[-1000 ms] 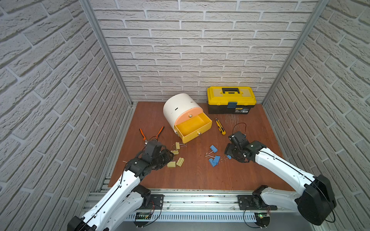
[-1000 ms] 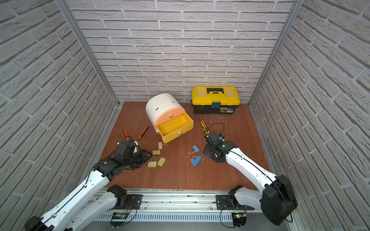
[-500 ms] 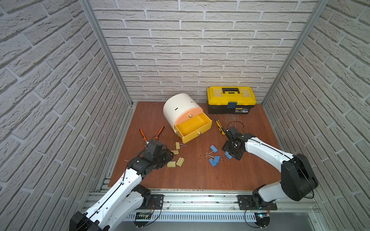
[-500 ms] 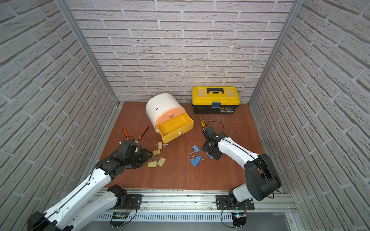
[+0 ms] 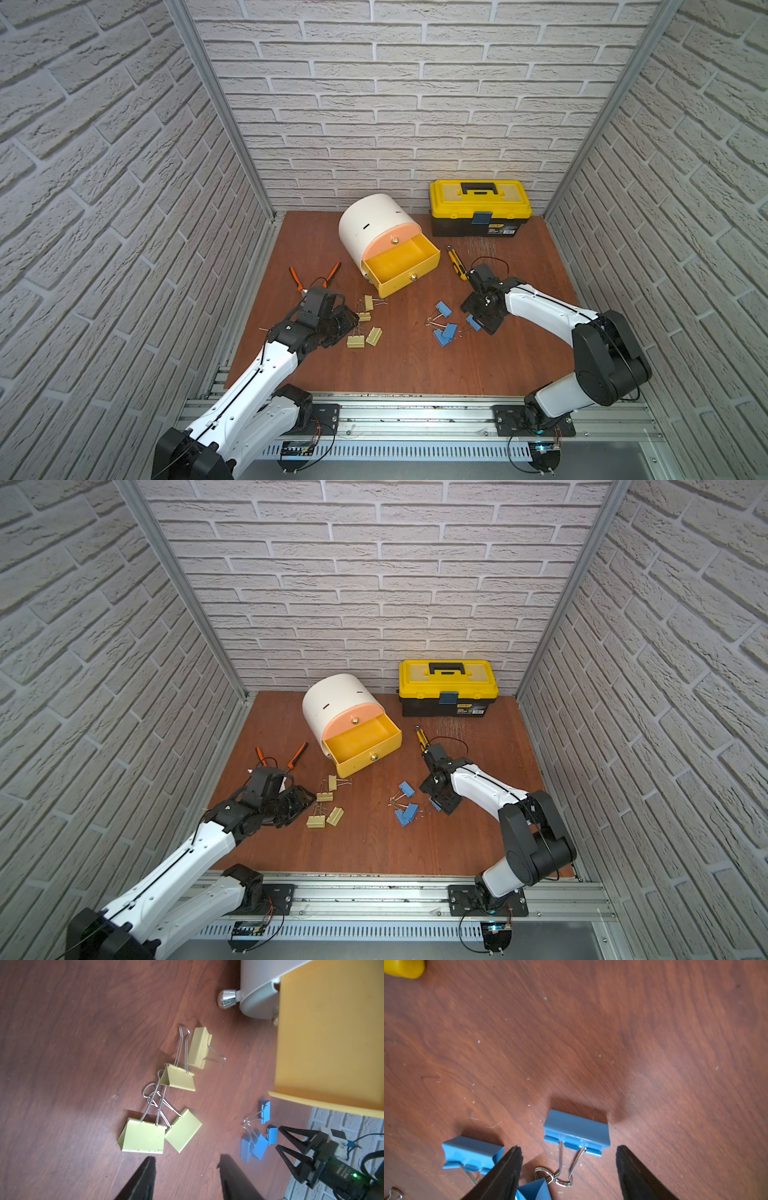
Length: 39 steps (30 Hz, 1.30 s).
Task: Put the binder clips in the drawer according to color
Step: Pick up the binder clip at the center of the board.
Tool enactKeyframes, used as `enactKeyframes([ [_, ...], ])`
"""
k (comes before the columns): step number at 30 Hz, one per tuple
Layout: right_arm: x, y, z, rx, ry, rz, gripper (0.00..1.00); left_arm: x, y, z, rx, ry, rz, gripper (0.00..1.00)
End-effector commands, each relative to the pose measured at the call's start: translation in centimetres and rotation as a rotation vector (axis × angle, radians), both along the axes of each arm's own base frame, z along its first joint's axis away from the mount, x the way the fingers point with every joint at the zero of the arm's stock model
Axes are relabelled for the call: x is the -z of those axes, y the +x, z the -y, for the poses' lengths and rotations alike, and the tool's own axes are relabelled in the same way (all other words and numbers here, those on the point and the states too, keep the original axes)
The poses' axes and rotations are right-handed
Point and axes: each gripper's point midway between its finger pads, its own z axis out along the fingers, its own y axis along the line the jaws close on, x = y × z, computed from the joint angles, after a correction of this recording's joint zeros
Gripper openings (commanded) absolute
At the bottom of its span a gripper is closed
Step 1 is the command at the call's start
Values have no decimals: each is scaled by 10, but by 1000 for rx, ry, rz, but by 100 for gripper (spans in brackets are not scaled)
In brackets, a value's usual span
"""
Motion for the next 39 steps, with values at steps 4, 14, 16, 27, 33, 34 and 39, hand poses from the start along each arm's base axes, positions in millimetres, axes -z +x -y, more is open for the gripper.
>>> enactKeyframes([
  [4,12,-2,2,57,18,-18,73,-15,14,5,18,-26,54,55],
  [14,22,-6,6,80,22,-30,63,-18,20,7,23,-30,57,54],
  [16,23,-7,6,81,26,-28,58,-19,21,7,22,-31,59,54],
  [27,3,-2,10,44,25,20,42,-29,27,5,10,-34,86,54],
  [33,-24,5,11,17,24,87,40,-47,34,3,7,-36,121,54],
  [34,-29,7,12,13,25,102,40,-50,35,3,6,-34,125,54],
  [39,-65,25,9,-18,31,196,38,-74,43,2,15,-30,168,55],
])
